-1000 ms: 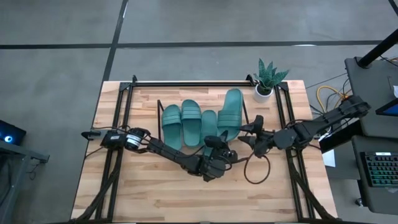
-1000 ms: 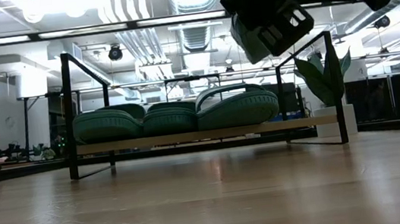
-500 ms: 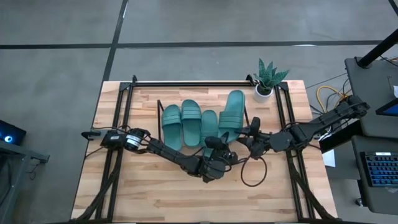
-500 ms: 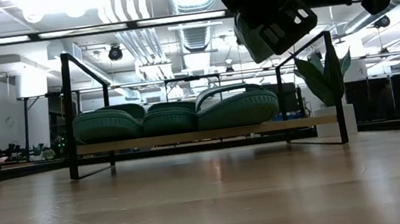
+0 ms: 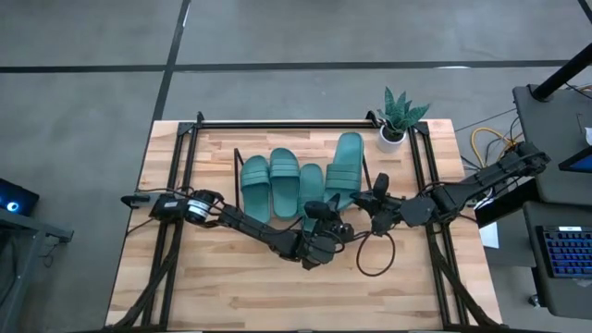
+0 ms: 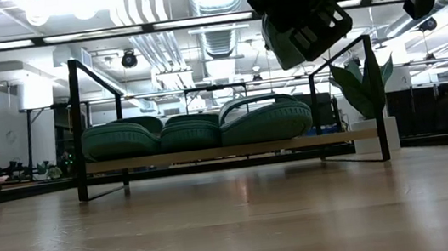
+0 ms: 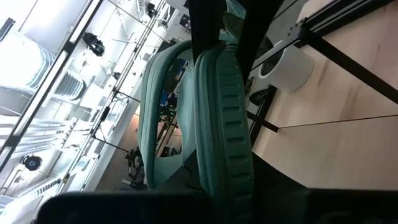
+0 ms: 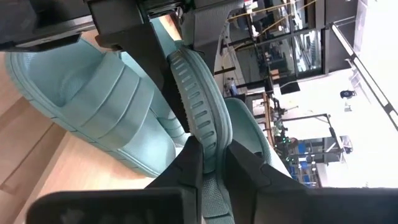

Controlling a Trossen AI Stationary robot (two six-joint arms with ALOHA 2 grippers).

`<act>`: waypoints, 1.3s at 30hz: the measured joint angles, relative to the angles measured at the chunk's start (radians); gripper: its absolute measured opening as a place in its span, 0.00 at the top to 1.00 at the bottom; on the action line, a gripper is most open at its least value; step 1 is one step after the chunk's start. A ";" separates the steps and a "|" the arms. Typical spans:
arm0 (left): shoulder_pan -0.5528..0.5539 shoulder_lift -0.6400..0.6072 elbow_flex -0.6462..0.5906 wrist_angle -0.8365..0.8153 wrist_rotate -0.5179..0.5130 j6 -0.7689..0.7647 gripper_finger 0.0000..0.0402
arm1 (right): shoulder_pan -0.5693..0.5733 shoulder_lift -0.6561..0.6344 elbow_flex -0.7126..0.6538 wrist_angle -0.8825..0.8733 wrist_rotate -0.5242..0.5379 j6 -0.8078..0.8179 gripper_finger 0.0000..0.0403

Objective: Pick and place slides into the shelf
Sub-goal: Put the green slipper on the shelf

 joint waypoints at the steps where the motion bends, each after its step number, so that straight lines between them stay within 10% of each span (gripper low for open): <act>1: 0.000 0.000 0.000 0.000 0.000 0.000 0.96 | 0.000 0.000 0.000 0.000 0.001 0.000 0.91; 14: -0.014 -0.057 -0.060 -0.001 0.134 -0.006 0.65 | -0.001 -0.003 -0.001 0.006 0.003 0.009 0.92; 25: -0.089 -0.517 -0.569 -0.003 0.177 -0.209 0.59 | 0.005 -0.055 -0.001 0.022 -0.114 0.015 0.93; 27: -0.100 -0.645 -0.692 -0.001 0.325 -0.332 0.59 | 0.013 -0.064 -0.001 0.029 -0.194 0.015 0.93; 32: -0.061 -0.920 -0.953 0.025 1.071 -0.635 0.59 | 0.026 -0.069 -0.028 0.104 -0.231 -0.024 0.93; 39: -0.049 -1.080 -1.125 0.107 1.189 -0.590 0.59 | 0.062 -0.069 -0.102 0.255 -0.235 -0.097 0.93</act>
